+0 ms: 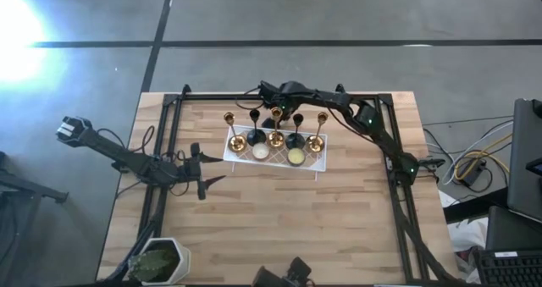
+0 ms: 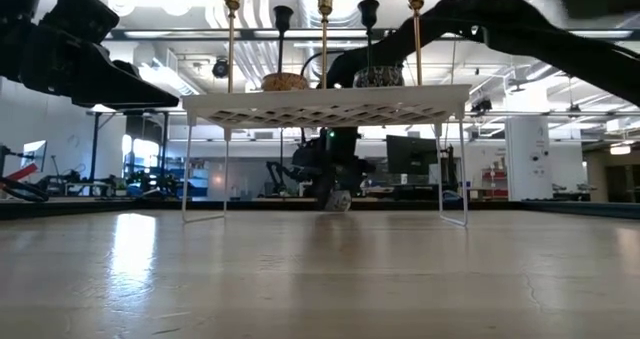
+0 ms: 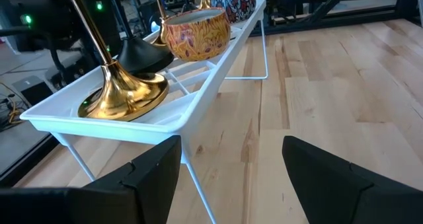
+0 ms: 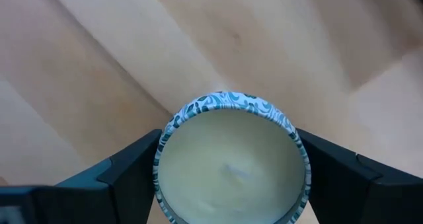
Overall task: Pick & Place candle stick holders
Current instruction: Put the light blue scented candle on the shelf
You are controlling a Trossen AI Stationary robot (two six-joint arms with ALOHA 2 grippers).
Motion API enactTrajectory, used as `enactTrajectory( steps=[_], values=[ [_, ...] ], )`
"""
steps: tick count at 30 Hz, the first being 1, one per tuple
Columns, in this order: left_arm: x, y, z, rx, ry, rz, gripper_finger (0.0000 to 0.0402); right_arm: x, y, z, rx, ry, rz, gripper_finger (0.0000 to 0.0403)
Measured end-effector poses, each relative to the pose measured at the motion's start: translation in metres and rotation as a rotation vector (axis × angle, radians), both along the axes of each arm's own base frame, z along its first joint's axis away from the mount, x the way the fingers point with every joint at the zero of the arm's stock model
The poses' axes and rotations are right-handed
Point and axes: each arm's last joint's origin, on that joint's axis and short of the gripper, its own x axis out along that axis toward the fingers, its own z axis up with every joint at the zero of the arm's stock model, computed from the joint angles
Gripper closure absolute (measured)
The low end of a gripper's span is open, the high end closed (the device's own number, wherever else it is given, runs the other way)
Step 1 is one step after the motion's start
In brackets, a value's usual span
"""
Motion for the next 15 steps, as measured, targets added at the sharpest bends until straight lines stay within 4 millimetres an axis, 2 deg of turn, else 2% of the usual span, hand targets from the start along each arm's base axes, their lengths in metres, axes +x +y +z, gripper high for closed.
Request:
enactTrajectory(
  steps=[3,8,15],
  values=[
    [0.000,0.000,0.000,0.000,0.000,0.000,0.0133,-0.008,0.000,0.017,-0.070,0.046,-0.016,0.0103],
    [0.000,0.000,0.000,0.000,0.000,0.000,0.0133,-0.027,-0.011,0.035,-0.051,0.097,-0.044,0.0105],
    [0.000,0.000,0.000,0.000,0.000,0.000,0.0133,-0.045,-0.017,0.067,-0.067,0.068,-0.075,0.0108]
  ],
)
